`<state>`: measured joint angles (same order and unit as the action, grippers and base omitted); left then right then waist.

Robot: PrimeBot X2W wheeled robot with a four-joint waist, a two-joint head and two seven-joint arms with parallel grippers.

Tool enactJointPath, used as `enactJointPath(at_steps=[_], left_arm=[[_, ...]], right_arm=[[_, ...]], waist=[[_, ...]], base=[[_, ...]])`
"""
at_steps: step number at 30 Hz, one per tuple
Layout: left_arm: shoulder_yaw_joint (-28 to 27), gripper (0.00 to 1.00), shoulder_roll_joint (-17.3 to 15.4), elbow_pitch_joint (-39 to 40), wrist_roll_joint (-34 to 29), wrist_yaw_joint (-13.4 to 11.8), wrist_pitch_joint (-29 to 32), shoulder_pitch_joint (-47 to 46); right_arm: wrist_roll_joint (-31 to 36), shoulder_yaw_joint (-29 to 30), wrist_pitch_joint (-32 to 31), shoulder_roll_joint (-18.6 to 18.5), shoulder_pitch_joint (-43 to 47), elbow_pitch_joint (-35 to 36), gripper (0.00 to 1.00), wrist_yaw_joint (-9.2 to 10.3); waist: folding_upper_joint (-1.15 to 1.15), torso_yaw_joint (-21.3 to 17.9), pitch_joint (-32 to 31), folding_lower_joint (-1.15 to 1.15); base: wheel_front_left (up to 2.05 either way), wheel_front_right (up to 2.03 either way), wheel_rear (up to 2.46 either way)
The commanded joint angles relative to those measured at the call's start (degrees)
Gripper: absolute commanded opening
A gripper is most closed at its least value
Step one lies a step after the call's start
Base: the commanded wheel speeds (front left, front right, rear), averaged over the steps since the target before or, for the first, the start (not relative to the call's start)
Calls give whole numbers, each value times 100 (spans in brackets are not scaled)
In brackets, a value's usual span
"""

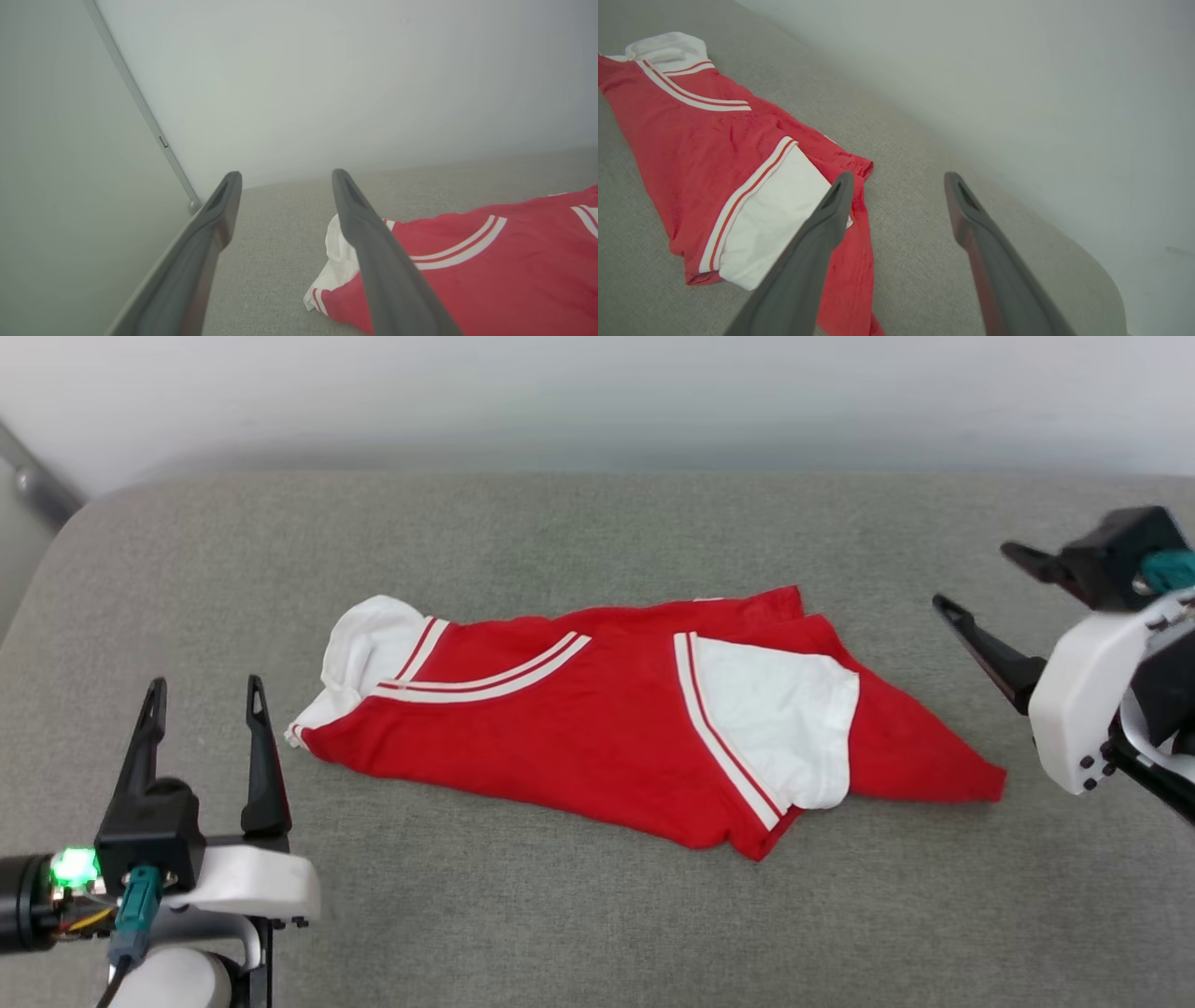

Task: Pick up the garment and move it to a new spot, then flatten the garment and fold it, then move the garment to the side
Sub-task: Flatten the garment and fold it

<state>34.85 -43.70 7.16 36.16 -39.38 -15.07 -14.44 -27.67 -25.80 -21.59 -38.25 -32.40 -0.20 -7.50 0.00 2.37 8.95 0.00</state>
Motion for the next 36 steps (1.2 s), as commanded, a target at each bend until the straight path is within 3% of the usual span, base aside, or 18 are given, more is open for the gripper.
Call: enactJointPath(at_steps=[1, 6, 12, 14, 18, 28, 29, 30, 36], left_arm=[[-143, 100, 98, 26, -135, -9, -12, 164], [-755, 100, 726, 97, -697, 162, -12, 651], [-1250, 100, 1507, -72, -1252, 707, -13, 833], [-1424, 100, 1859, -167, -1489, 1003, -13, 793], [-1639, 100, 2263, -310, -1770, 1376, -13, 672], [-2131, 100, 2941, -599, -2293, 2040, -13, 585], [-2184, 100, 2979, -625, -2335, 2091, -13, 595], [-2237, 100, 3022, -649, -2370, 2143, -13, 616], [-2533, 100, 3282, -752, -2560, 2383, -13, 777]], right_arm=[[-231, -253, -335, -163, -246, -26, 100, 3], [-1228, -1393, -1895, -622, -1256, -180, 100, 3], [-1842, -2252, -2900, -548, -2173, -678, 100, 3], [-2011, -2522, -3038, -458, -2423, -1006, 100, 3], [-2212, -2837, -2954, -309, -2531, -1355, 100, 2], [-2433, -3718, -2488, -370, -2527, -1831, 100, 5], [-2408, -3789, -2369, -363, -2596, -1815, 22, 5], [-2392, -3829, -2227, -360, -2675, -1804, 0, 5], [-2369, -3925, -1355, -377, -3317, -1950, 0, 4]], waist=[[0, 118, 122, 0], [0, 319, 418, 0], [0, 559, 797, 0], [0, 676, 988, 0], [0, 830, 1223, 0], [0, 967, 1508, 0], [0, 960, 1491, 0], [0, 950, 1461, 0], [0, 862, 1130, 0]], base=[[0, 0, 0], [0, 0, 0], [0, 0, 0], [0, 0, 0], [0, 0, 0], [0, 0, 0], [0, 0, 0], [0, 0, 0], [0, 0, 0]])
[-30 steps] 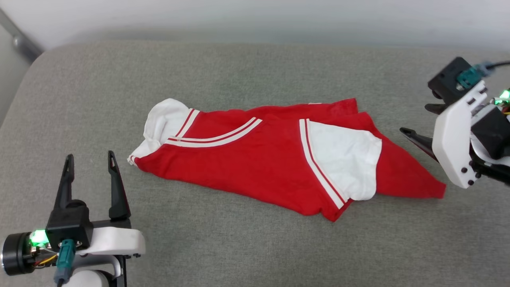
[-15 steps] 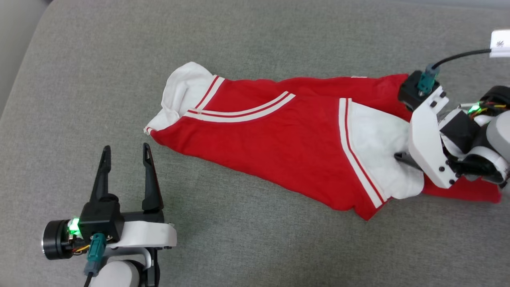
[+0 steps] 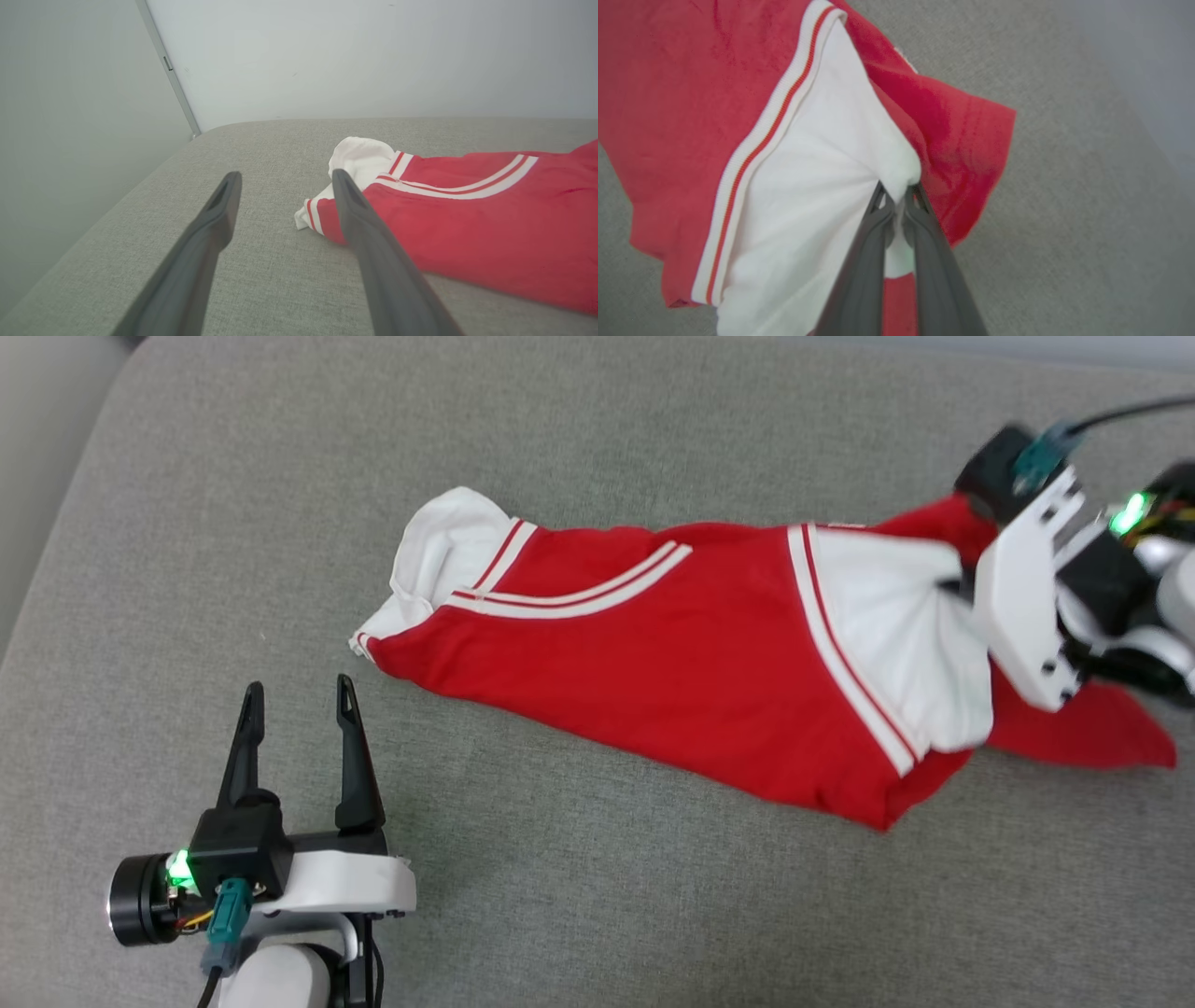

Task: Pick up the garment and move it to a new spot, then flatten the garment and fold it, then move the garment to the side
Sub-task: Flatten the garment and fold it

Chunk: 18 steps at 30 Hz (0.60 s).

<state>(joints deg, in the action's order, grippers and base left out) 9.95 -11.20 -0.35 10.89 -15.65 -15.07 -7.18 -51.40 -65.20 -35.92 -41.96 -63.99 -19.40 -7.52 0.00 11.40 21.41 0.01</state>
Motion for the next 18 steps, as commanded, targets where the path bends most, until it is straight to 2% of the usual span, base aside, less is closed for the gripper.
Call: enactJointPath(at_steps=[1, 6, 10, 14, 18], left_arm=[[-81, 100, 59, -12, -60, 49, -13, 99], [-283, 100, 225, -8, -181, 187, -13, 319], [-446, 100, 324, 9, -273, 258, -13, 560], [-599, 100, 393, 9, -323, 317, -13, 823], [-694, 100, 456, -10, -364, 393, -14, 1025]], right_arm=[[-1, -10, 198, -20, -247, -75, 0, 6], [72, -263, 790, -199, -688, -2, 0, 6], [207, -546, 1271, -452, -712, 440, 0, 6], [324, -742, 1560, -632, -148, 1148, 0, 5], [423, -797, 1693, -709, 797, 1696, 0, 5]], waist=[[0, -58, -184, -1], [0, -149, -501, -1], [0, -272, -734, -1], [0, -454, -972, -1], [0, -614, -1179, -1]], base=[[0, 0, 0], [0, 0, 0], [0, 0, 0], [0, 0, 0], [0, 0, 0]])
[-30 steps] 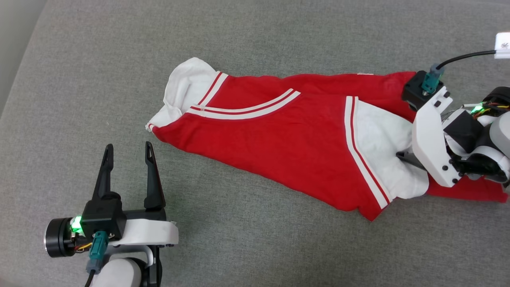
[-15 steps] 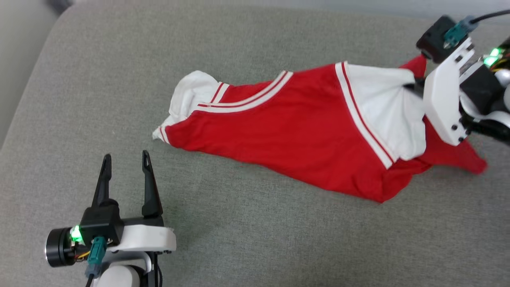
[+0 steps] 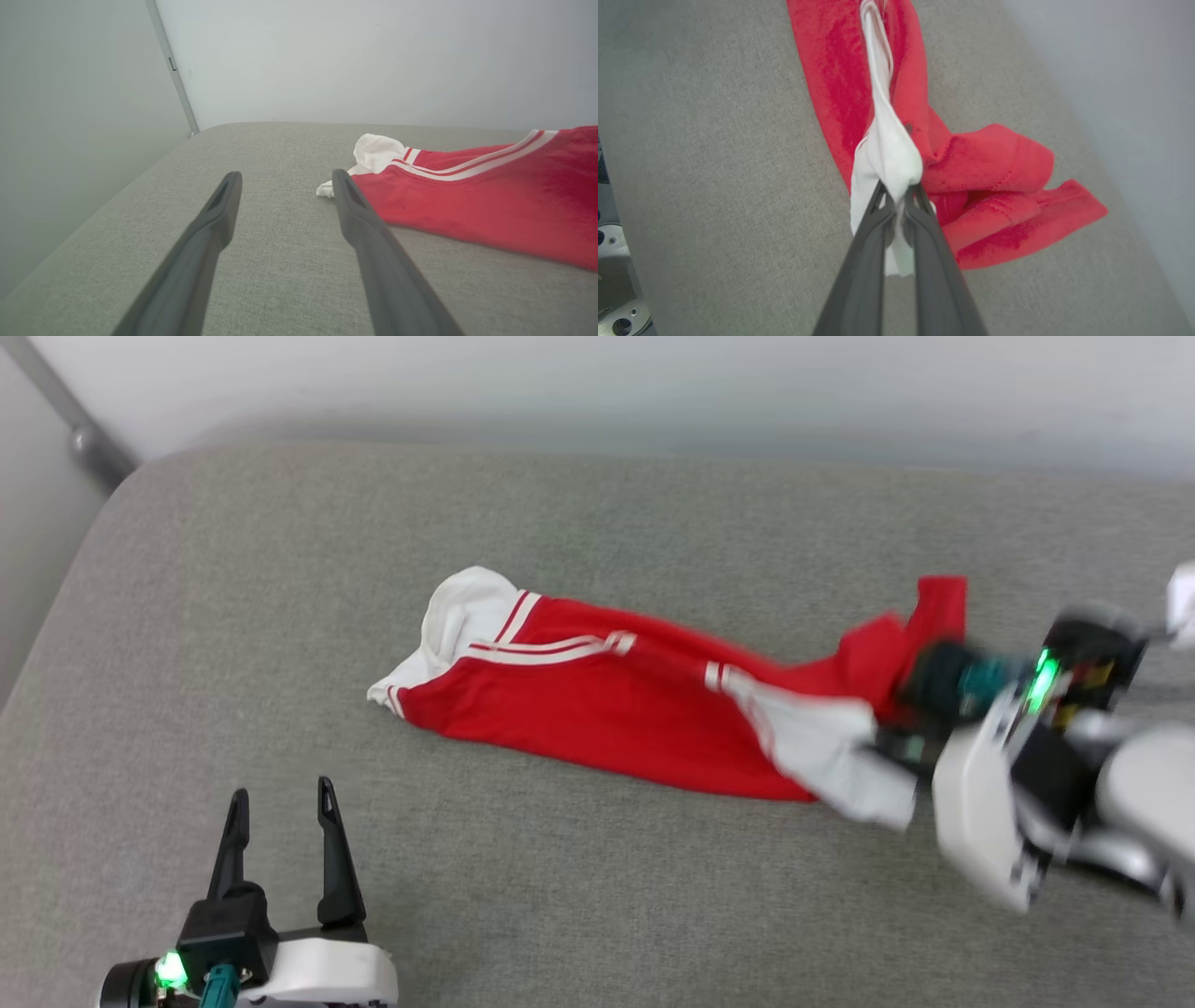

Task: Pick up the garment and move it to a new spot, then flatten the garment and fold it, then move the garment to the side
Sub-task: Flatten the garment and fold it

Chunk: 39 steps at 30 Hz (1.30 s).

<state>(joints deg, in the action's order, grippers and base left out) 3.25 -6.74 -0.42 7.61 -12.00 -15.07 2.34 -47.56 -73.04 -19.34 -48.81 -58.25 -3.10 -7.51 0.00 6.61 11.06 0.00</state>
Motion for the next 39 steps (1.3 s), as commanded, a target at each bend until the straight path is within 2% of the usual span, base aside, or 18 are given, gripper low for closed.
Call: enactJointPath(at_steps=[1, 4, 9, 15, 16, 17, 22, 27, 28, 32, 34, 35, 39], left_arm=[[-37, 100, 30, -7, -47, 41, -14, 106], [-66, 100, 65, -23, -87, 115, -14, 161], [-125, 100, 92, -39, -144, 205, -14, 212], [-228, 100, 116, -56, -185, 278, -14, 358], [-250, 100, 122, -65, -185, 283, -14, 382], [-272, 100, 129, -65, -187, 286, -14, 414], [-340, 100, 154, -103, -188, 297, -14, 594], [-445, 100, 179, -80, -219, 300, -14, 727], [-460, 100, 192, -70, -240, 312, -14, 781], [-468, 100, 210, -34, -292, 328, -14, 784], [-442, 100, 214, -32, -320, 363, -14, 755], [-442, 100, 214, -32, -320, 363, -14, 755], [-372, 100, 227, -29, -400, 415, -14, 621]], right_arm=[[58, -23, 55, -25, 522, 137, 0, 4], [58, -27, 182, 26, 1319, 180, 0, 4], [11, -30, 450, 177, 2387, -181, 0, 4], [152, 156, 818, 430, 2978, -779, 0, 5], [151, 249, 905, 482, 3026, -811, 41, 6], [145, 369, 979, 514, 3042, -825, 100, 5], [324, 837, 1166, 406, 3164, -608, 100, 4], [594, 1649, 996, 28, 3246, 150, 100, 4], [664, 2020, 846, -153, 3274, 478, 100, 4], [836, 2730, 331, -460, 3109, 983, 100, 4], [808, 2889, -55, -627, 3038, 1077, 100, 4], [808, 2889, -55, -627, 3038, 1077, 100, 4], [485, 2890, -1009, -914, 2854, 1077, 100, 4]], waist=[[0, -164, -182, 0], [0, -212, -279, 0], [0, -244, -357, 0], [0, -303, -434, 0], [0, -323, -470, 0], [0, -342, -513, 0], [0, -412, -703, 0], [0, -505, -876, 0], [0, -528, -910, 0], [0, -551, -912, 0], [0, -537, -887, 0], [0, -537, -887, 0], [0, -464, -760, 0]], base=[[0, 0, 0], [0, 0, 0], [0, 0, 0], [0, 0, 0], [0, 0, 0], [0, 0, 0], [0, 0, 0], [0, 0, 0], [0, 0, 0], [0, 0, 0], [0, 0, 0], [0, 0, 0], [0, 0, 0]])
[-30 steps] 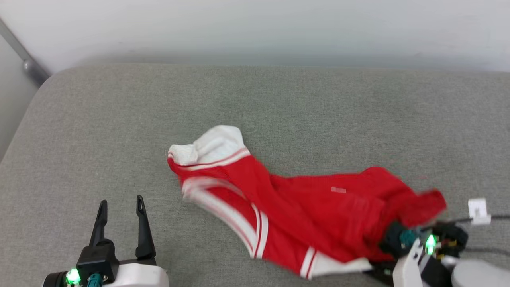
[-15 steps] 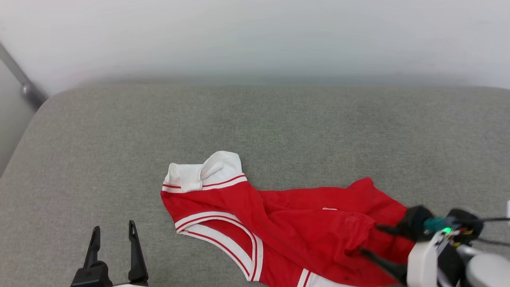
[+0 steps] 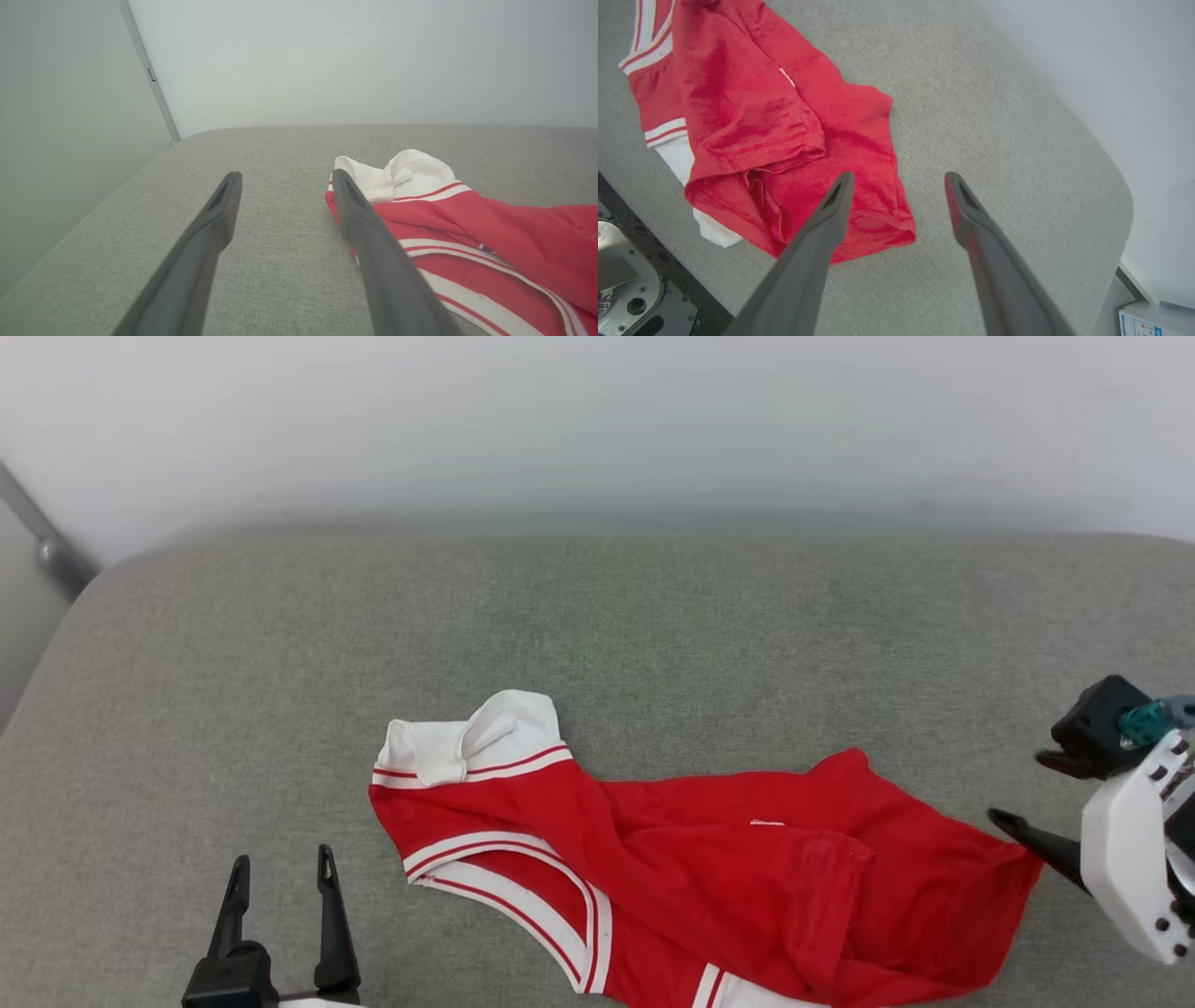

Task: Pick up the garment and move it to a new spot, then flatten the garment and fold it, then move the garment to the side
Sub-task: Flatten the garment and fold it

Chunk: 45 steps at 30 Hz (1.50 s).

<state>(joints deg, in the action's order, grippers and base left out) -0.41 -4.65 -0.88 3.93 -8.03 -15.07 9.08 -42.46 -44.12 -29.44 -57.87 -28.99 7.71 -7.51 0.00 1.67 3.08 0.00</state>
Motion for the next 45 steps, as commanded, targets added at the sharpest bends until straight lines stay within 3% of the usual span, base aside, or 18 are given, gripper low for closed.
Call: enactJointPath(at_steps=[1, 4, 8, 18, 24, 25, 33, 37, 41, 45], left_arm=[[14, 100, 22, 17, -35, 26, -14, -75], [50, 100, 40, 27, -64, 28, -14, -155], [86, 100, 65, 20, -63, 41, -14, -266], [134, 100, 100, 10, -93, 75, -14, -579], [76, 100, 109, -23, -98, 48, -14, -576], [71, 100, 112, -39, -93, 39, -14, -564], [69, 100, 136, -68, -47, 13, -14, -415], [120, 100, 145, -26, -62, 58, -14, -404], [182, 100, 150, 30, -94, 120, -14, -599], [254, 100, 153, 72, -121, 185, -14, -770]], right_arm=[[-97, -47, -231, -51, -93, -48, 100, 4], [-228, -209, -748, -62, -202, -256, 100, 4], [-291, -454, -1025, 233, -227, -719, 100, 4], [-357, -1446, -850, 914, 73, -1788, 100, 2], [-544, -1968, -556, 1110, 90, -2055, 100, -6], [-576, -1978, -452, 1101, 19, -2047, 0, -6], [-409, -1640, 389, 391, -685, -1315, 0, 5], [-451, -1197, 528, 228, -1077, -921, 0, 4], [-423, -756, 420, 387, -1705, -917, 0, 4], [-326, -484, 212, 813, -2508, -1397, 0, 4]], waist=[[0, 51, 77, 0], [0, 105, 214, 0], [0, 176, 425, 0], [0, 336, 934, 0], [0, 254, 939, 0], [0, 231, 908, 0], [0, 96, 607, 0], [0, 118, 647, 0], [0, 238, 873, 0], [0, 410, 1199, 0]], base=[[0, 0, 0], [0, 0, 0], [0, 0, 0], [0, 0, 0], [0, 0, 0], [0, 0, 0], [0, 0, 0], [0, 0, 0], [0, 0, 0], [0, 0, 0]])
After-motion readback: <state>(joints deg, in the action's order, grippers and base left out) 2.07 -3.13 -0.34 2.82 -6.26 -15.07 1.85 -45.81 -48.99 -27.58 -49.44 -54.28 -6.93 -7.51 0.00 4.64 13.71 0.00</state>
